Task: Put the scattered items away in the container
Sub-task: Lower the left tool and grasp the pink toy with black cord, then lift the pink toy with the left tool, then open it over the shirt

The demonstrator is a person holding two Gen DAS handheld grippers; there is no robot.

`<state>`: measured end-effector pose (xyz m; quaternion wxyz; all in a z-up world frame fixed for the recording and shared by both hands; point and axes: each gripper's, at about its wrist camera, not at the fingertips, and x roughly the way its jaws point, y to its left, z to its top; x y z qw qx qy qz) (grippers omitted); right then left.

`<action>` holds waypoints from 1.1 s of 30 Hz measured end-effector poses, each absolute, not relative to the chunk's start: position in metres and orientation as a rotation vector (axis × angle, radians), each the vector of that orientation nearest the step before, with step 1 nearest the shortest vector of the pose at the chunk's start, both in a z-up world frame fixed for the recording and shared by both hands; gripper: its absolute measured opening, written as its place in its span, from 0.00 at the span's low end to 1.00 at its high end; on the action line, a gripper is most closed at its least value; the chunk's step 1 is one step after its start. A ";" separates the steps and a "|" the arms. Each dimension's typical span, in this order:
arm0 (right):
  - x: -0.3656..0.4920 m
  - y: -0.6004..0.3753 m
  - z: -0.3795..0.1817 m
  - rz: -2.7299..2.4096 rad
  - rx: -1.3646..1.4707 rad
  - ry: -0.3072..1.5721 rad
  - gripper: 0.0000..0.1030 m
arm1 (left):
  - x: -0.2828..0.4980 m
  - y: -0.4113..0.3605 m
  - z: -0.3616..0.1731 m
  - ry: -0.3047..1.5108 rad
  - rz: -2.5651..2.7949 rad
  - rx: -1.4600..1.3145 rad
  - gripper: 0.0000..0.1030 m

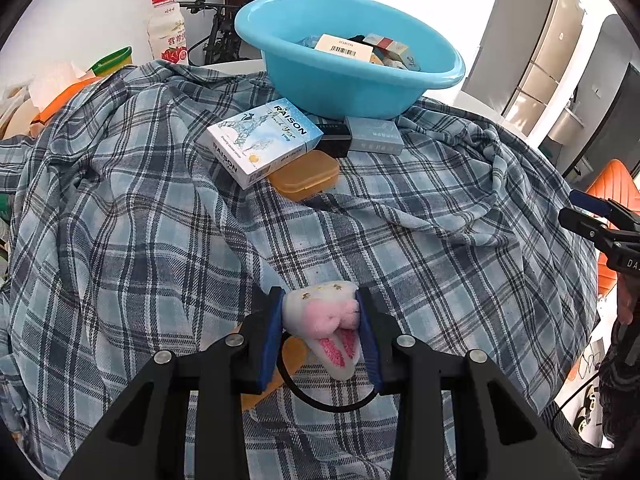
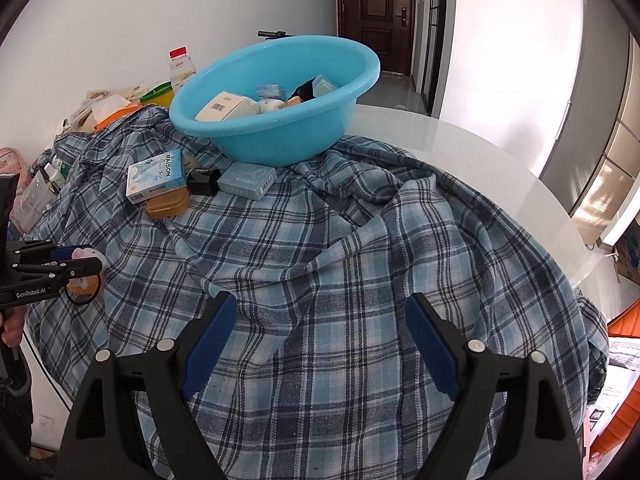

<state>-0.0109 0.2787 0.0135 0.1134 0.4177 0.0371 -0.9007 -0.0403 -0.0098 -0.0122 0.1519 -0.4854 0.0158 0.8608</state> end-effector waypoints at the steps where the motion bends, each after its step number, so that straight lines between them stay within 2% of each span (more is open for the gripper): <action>1: -0.011 0.279 0.013 -2.641 1.228 0.101 0.82 | -0.040 -0.011 -0.012 0.048 2.471 -1.395 0.36; 24: -0.013 0.273 0.004 -2.607 1.247 0.106 0.82 | -0.019 -0.036 -0.009 0.031 2.529 -1.427 0.36; 33: -0.020 0.244 -0.006 -2.524 1.254 0.128 0.82 | -0.009 -0.069 -0.009 -0.051 2.592 -1.464 0.37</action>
